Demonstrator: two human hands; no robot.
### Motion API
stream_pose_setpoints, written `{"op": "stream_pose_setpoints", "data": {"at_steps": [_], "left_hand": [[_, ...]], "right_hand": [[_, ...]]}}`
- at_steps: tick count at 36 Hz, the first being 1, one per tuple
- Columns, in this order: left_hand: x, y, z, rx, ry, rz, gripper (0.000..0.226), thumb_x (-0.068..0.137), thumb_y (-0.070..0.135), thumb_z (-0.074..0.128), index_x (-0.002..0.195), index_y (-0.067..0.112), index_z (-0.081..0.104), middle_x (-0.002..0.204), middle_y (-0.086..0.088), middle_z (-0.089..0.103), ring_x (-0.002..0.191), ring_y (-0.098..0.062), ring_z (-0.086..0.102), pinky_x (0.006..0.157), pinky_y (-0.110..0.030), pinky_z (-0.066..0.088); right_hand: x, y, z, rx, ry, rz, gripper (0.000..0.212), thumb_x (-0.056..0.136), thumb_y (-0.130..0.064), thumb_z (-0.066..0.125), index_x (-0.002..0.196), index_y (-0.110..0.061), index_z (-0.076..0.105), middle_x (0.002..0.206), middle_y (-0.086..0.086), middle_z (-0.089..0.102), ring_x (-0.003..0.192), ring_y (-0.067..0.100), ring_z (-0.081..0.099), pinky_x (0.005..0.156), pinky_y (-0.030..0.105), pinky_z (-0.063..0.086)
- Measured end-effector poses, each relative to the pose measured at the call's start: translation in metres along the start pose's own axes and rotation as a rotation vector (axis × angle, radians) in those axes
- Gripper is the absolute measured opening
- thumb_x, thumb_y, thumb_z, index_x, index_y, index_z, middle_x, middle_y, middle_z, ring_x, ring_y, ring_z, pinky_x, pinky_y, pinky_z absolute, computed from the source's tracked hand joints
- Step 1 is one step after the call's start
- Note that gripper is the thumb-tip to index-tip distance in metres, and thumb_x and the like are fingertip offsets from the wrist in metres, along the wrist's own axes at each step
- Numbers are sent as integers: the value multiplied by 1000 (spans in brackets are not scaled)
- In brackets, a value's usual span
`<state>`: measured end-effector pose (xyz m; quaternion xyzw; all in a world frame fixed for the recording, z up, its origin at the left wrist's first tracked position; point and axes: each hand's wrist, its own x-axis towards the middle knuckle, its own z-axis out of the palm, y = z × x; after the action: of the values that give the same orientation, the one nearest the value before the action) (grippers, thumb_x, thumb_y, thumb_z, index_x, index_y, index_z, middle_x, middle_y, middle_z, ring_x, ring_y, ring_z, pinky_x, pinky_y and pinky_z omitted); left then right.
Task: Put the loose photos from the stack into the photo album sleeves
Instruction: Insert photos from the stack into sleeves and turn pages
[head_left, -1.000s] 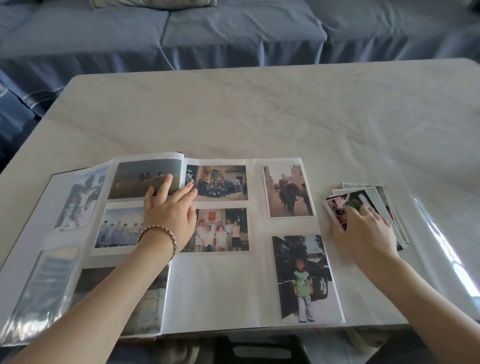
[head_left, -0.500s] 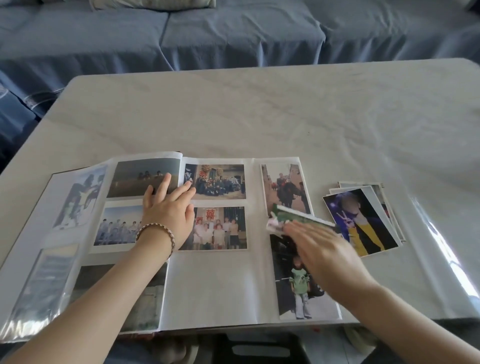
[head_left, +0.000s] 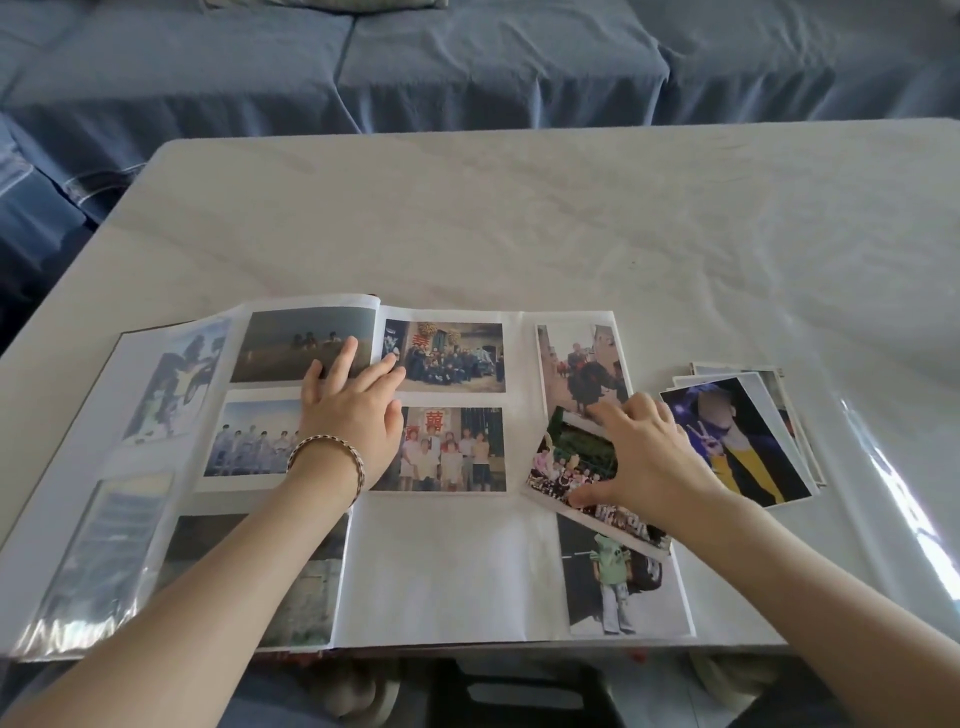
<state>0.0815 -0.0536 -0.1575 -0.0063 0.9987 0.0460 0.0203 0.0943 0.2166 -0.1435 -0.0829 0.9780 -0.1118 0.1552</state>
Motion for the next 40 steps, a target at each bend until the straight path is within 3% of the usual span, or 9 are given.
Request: {"op": "stream_pose_setpoints", "data": {"at_steps": [3,6,8,14,21,29,33,37,40], "left_hand": [[0,0,0,-8,0,-2,43,98,27,34,141,29,38,152,16,25,145,-16,-4,114,-45,-4],[1,-1,1,-7,-4,1,44,98,26,34,142,29,37,152,15,25,145,-16,-4,114,-46,-4],[1,-1,1,-9,-5,3,44,98,26,33,142,29,37,152,15,25,145,-17,-4,114,-46,-4],[0,-2,2,-17,11,5,44,98,25,34,141,28,38,152,15,26,145,-16,-3,115,-45,-3],[-1,-1,1,-13,12,6,43,98,26,35,141,28,39,152,15,27,145,-17,-2,115,-45,-2],[-1,0,0,10,3,5,44,98,28,33,142,30,37,152,16,25,145,-17,-3,115,-46,-2],[-1,0,0,8,10,3,44,98,28,34,141,29,38,152,15,26,145,-17,-2,115,-46,-1],[-1,-1,1,0,15,7,43,98,28,36,141,29,39,151,15,27,145,-17,-1,115,-46,-1],[-1,-2,2,-4,19,7,43,97,27,37,140,29,40,151,15,28,145,-18,0,115,-46,-1]], "right_hand": [[-4,4,-5,175,52,-23,48,79,-41,69,119,-18,57,99,-5,50,81,10,50,61,17,39],[-9,12,-13,326,83,-30,9,87,-34,62,87,-25,62,73,-13,57,61,1,54,43,11,36],[-12,16,-21,359,63,-31,12,87,-35,62,77,-34,55,65,-14,57,56,1,55,40,10,37],[-19,20,-30,173,43,-52,16,86,-44,59,80,-34,47,60,-15,46,50,-1,50,38,9,30],[-17,13,-16,73,-8,-101,24,87,-49,56,97,-27,57,63,-17,48,52,-3,49,36,7,35],[-18,1,-1,89,-399,-147,47,79,-55,62,119,-33,49,103,-8,59,71,2,55,50,13,43],[-13,-3,0,111,-438,-163,46,73,-56,67,108,-31,53,111,-7,60,84,10,58,66,21,52],[-6,-13,7,80,-413,-240,39,69,-60,69,82,-31,46,91,-9,59,73,7,53,55,19,41],[-5,-15,7,106,-411,-274,38,68,-59,70,75,-34,43,80,-14,51,68,2,48,53,19,38]]}}
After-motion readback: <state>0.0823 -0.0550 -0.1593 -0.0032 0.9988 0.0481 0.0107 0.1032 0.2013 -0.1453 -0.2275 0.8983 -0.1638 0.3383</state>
